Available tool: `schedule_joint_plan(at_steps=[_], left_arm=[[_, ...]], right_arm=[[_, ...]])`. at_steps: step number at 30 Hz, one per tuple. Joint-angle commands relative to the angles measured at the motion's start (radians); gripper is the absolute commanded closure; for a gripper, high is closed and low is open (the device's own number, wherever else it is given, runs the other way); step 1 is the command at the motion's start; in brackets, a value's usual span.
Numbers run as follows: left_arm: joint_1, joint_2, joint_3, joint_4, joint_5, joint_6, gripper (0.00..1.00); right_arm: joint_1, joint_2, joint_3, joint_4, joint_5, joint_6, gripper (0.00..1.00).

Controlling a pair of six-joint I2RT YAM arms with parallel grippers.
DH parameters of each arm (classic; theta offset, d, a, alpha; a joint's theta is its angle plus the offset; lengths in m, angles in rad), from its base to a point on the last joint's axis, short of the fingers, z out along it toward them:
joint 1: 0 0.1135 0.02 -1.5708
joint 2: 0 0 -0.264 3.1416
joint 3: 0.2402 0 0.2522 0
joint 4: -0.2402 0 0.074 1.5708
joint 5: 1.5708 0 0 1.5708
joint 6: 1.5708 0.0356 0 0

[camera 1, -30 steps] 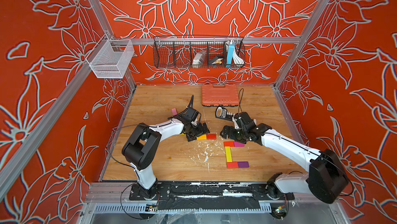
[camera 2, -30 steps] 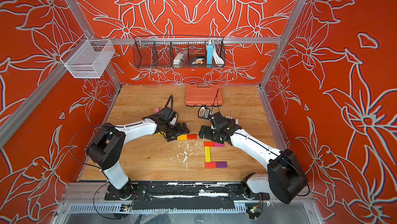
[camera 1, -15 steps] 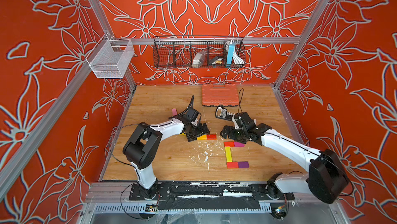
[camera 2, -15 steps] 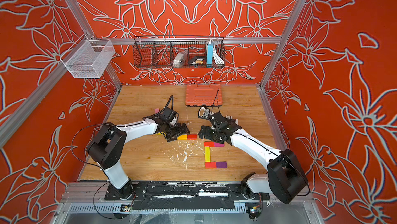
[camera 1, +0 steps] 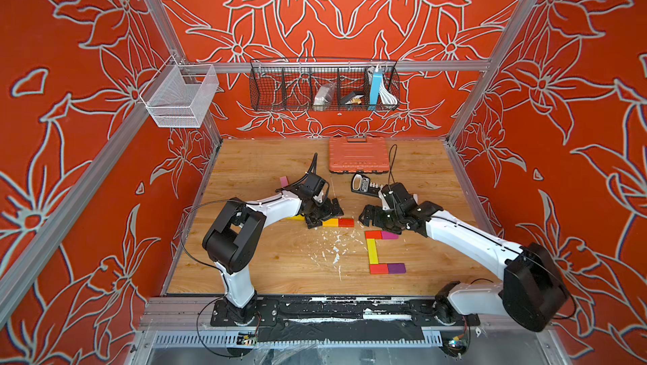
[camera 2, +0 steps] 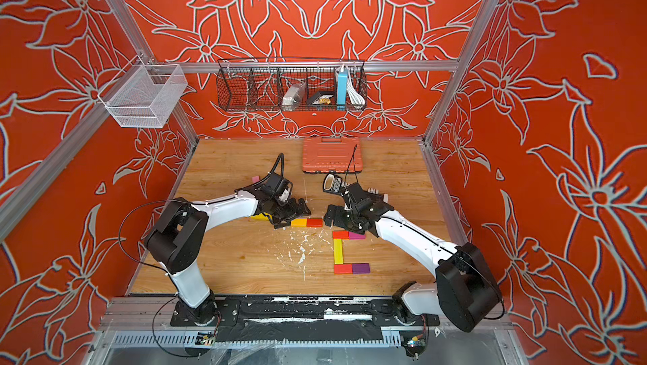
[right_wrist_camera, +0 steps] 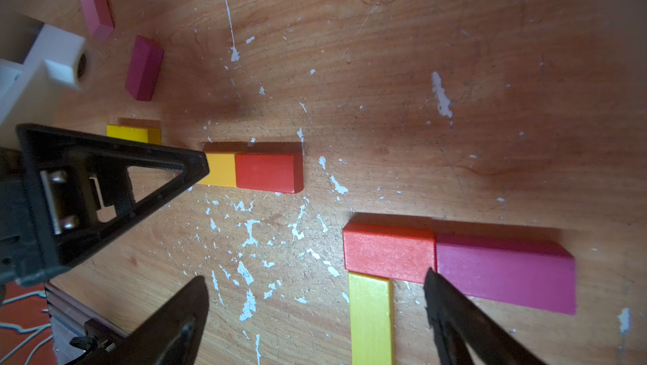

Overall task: Assemble the letter c with building blocks
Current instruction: Assemble the building block at the center of the board, then pick up the building block from the center of the board.

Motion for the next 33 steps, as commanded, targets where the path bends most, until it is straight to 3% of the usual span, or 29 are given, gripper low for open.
schedule_joint_plan(at_steps=[1,9,16,25,33], left_arm=[[0.002,0.014,0.013,-0.014,0.006,0.016,0.02],[0.012,-0.059,-0.007,-0.04,-0.026,0.023,0.02],[0.092,-0.234,-0.061,-0.179,-0.215,0.035,0.02],[0.212,-0.38,-0.156,-0.255,-0.405,-0.286,0.02],[0.231,-0.288,-0.075,-0.346,-0.416,-0.595,0.02]], right_arm=[[-0.004,-0.016,-0.014,0.001,0.001,0.004,0.02],[-0.004,-0.024,-0.017,-0.007,0.003,-0.01,0.02],[-0.004,-0.043,-0.02,-0.02,-0.011,-0.043,0.02],[-0.001,-0.075,-0.023,-0.014,-0.06,-0.082,0.02],[0.008,-0.083,-0.031,0.0,-0.107,-0.079,0.03]])
